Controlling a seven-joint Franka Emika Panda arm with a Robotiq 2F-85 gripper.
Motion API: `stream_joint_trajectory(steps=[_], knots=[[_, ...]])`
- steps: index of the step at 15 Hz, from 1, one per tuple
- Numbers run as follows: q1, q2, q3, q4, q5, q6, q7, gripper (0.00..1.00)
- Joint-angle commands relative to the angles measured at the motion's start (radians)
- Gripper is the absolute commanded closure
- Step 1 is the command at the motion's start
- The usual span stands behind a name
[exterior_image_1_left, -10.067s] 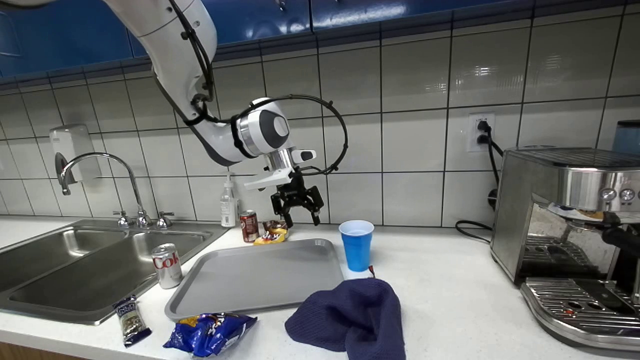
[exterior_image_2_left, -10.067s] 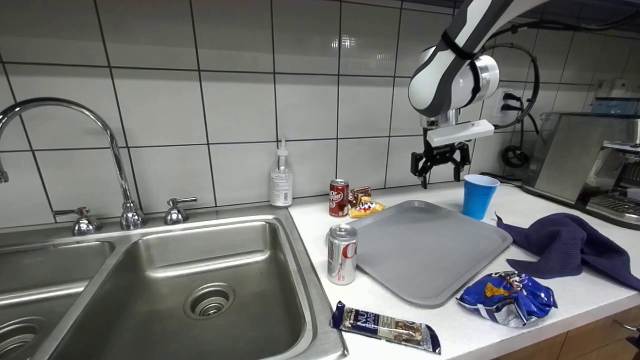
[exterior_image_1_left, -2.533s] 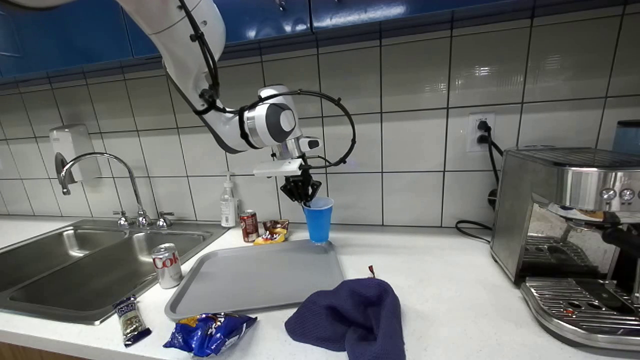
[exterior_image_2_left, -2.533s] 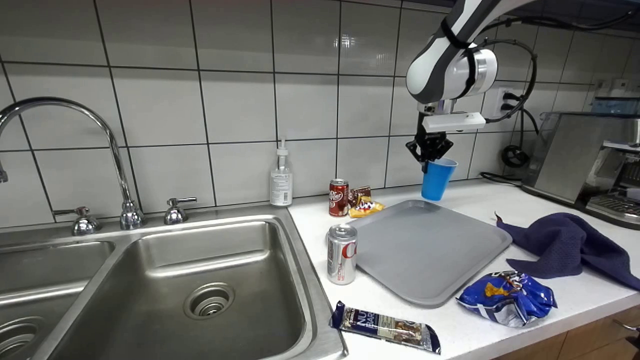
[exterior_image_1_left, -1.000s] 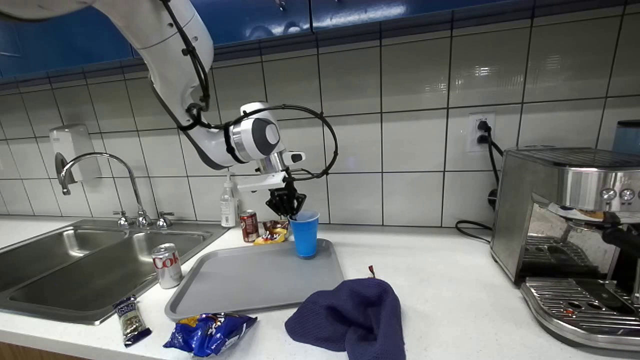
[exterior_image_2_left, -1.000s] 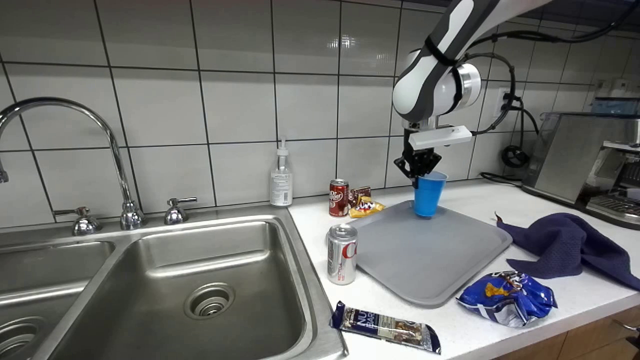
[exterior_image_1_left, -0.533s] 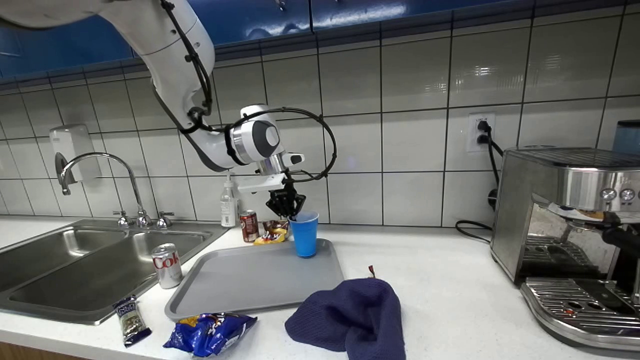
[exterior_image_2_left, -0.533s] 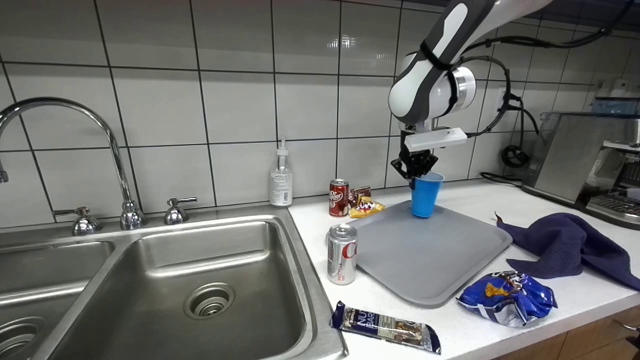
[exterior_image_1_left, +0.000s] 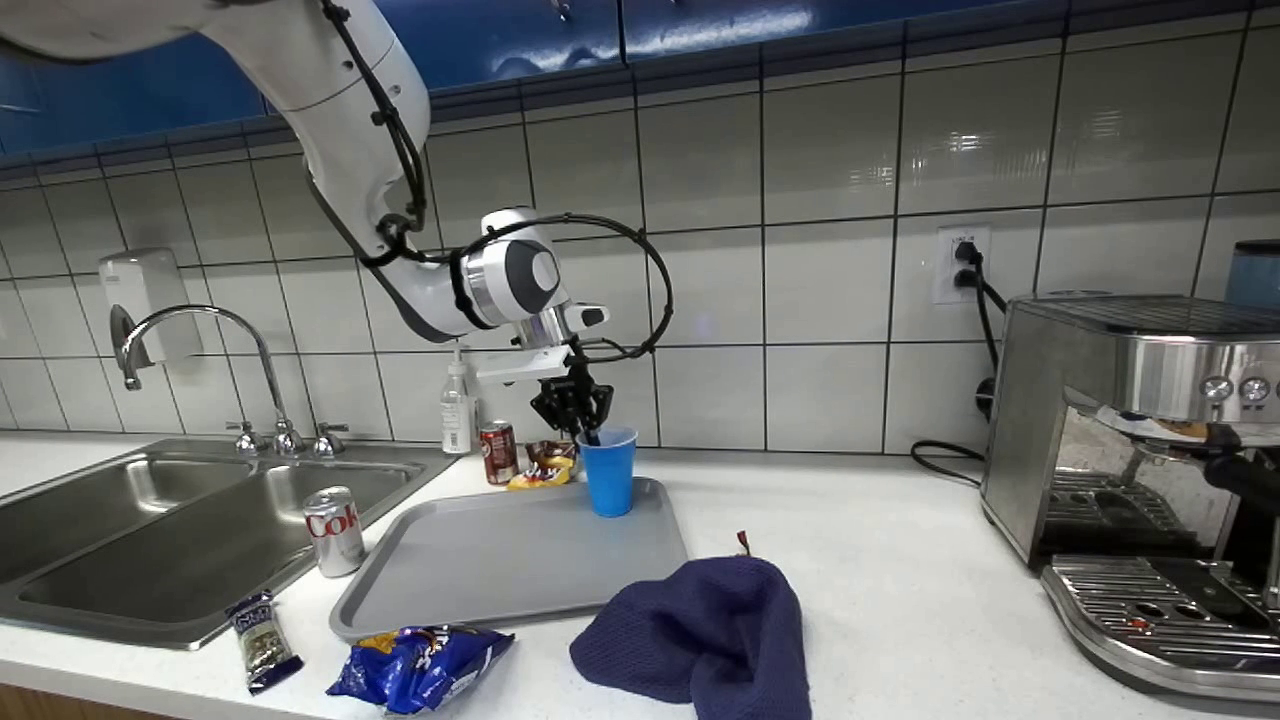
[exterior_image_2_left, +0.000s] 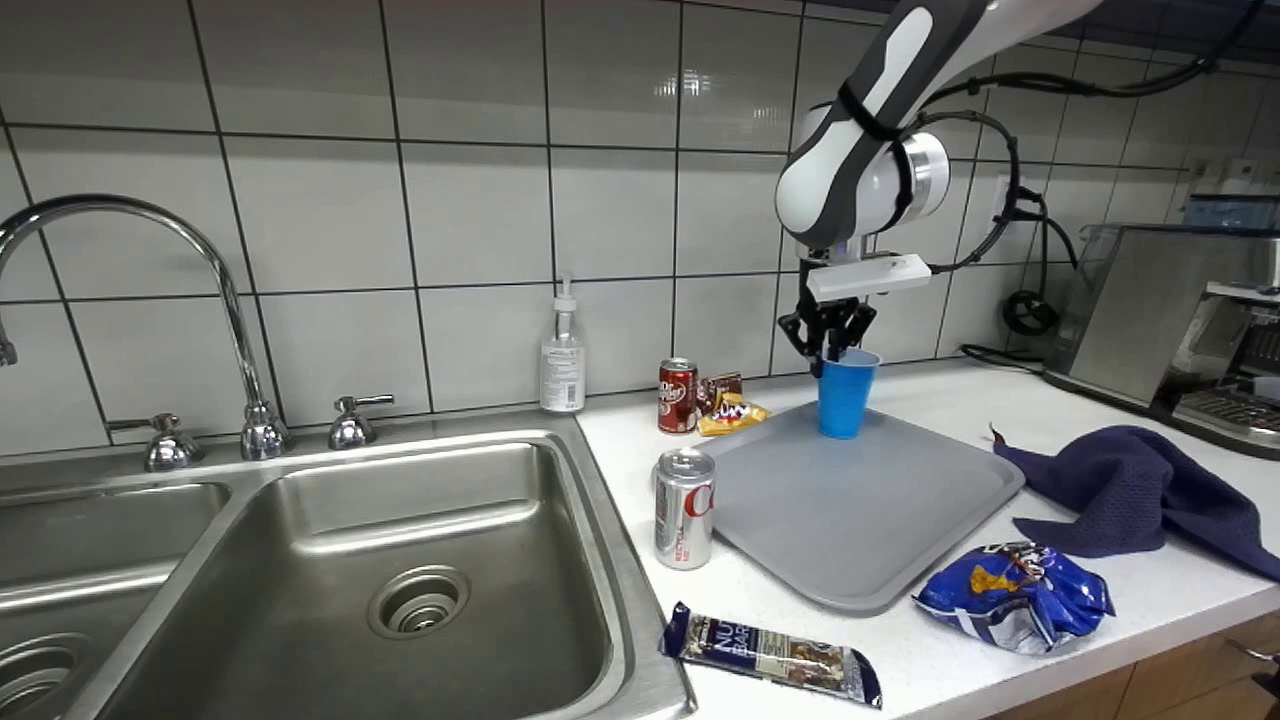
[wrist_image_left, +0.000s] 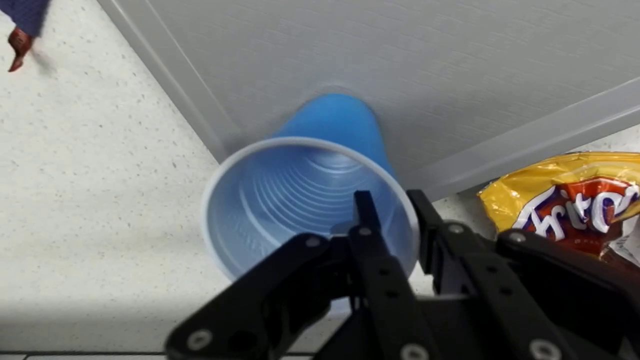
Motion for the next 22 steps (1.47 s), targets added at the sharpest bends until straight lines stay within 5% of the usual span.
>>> stream_joint_trajectory(steps=[1,7,22], knots=[[0.015,0.011,-0.018,0.027,-0.022,-0.014,0.034,0.44],[-0.001,-0.011,-0.017,0.006,-0.013,-0.009,0.009,0.00],[-0.097,-0.110,0.015,-0.044,0.051,0.003,-0.092,0.00]])
